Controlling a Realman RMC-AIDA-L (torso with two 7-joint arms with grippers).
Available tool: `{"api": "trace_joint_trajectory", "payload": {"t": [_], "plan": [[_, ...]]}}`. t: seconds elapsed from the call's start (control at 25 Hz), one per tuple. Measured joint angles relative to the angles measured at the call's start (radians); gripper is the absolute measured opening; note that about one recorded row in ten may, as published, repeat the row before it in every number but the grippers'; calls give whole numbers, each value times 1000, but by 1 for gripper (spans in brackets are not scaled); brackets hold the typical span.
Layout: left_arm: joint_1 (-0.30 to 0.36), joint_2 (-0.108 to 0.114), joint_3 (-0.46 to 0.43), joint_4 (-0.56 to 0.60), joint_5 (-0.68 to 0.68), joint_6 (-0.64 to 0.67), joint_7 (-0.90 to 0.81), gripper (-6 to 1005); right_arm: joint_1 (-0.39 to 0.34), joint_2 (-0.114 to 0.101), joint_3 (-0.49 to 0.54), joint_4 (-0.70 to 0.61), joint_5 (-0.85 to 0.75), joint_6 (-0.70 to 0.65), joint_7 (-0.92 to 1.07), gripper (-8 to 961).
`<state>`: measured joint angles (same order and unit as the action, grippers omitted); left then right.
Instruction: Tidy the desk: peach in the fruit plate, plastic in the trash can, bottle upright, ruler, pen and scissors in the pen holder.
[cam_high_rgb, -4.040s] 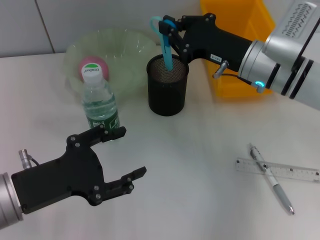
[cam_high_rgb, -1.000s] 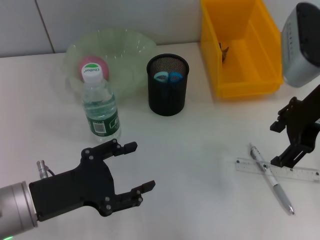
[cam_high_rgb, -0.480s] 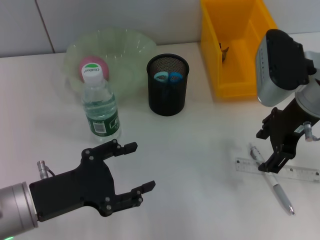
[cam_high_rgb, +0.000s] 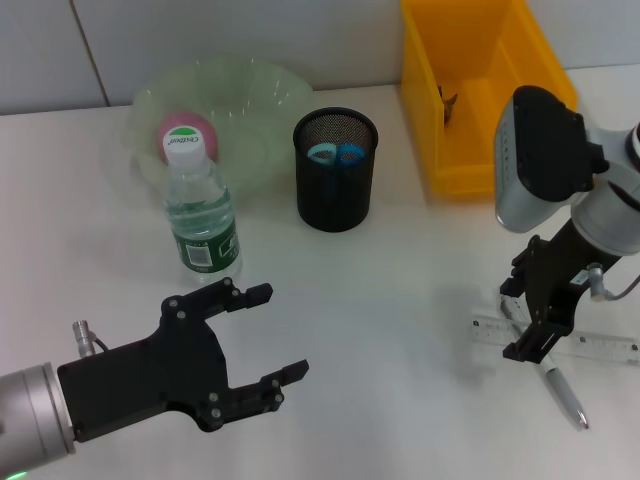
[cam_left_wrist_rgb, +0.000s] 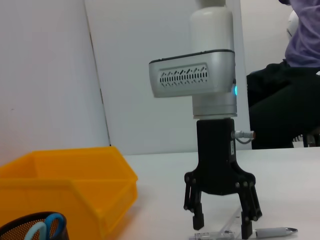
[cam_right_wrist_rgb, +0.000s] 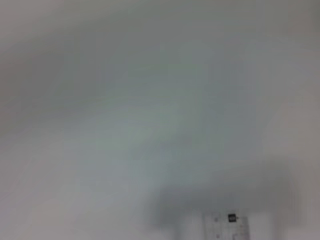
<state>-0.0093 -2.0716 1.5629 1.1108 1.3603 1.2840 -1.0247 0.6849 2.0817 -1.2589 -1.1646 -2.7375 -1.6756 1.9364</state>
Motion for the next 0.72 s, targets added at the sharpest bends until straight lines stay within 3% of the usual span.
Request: {"api": "trace_joint_trajectory", "payload": {"t": [0.72], "plan": [[-5,2,0,-14,0,3,0,782,-5,3,-40,42,37,53,15,715]]}}
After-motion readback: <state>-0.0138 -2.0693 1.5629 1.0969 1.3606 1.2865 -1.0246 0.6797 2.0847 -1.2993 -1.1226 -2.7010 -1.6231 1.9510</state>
